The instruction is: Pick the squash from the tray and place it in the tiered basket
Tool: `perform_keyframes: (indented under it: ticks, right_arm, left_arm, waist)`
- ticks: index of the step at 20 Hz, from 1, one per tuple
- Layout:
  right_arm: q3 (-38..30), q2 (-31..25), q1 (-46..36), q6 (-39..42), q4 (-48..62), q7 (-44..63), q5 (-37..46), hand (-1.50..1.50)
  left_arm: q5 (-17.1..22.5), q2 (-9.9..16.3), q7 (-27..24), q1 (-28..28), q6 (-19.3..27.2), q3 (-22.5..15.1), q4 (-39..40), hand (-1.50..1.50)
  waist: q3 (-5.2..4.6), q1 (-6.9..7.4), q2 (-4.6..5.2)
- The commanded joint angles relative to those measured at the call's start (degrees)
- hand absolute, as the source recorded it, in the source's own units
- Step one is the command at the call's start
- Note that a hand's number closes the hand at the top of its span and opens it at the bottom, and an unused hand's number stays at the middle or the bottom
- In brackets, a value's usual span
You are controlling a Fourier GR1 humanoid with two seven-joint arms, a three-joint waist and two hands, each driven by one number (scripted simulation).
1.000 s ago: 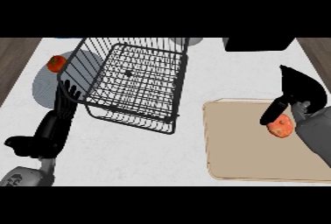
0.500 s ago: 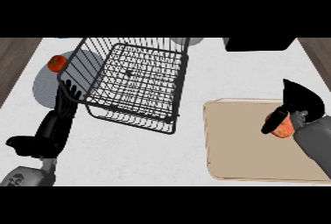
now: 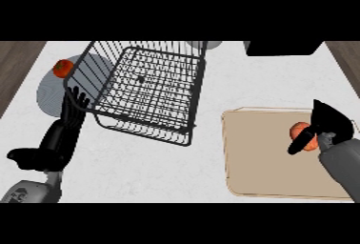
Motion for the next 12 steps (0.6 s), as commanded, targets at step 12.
perform_keyframes:
  ticks: [12]
  right_arm:
    - [-4.43, 2.61, 4.43, -1.98, 2.40, -1.26, 2.35, -1.50]
  left_arm:
    - [-2.47, -5.14, 4.28, -0.47, -2.16, -5.48, 4.07, 0.00]
  waist:
    - [-0.86, -0.39, 0.92]
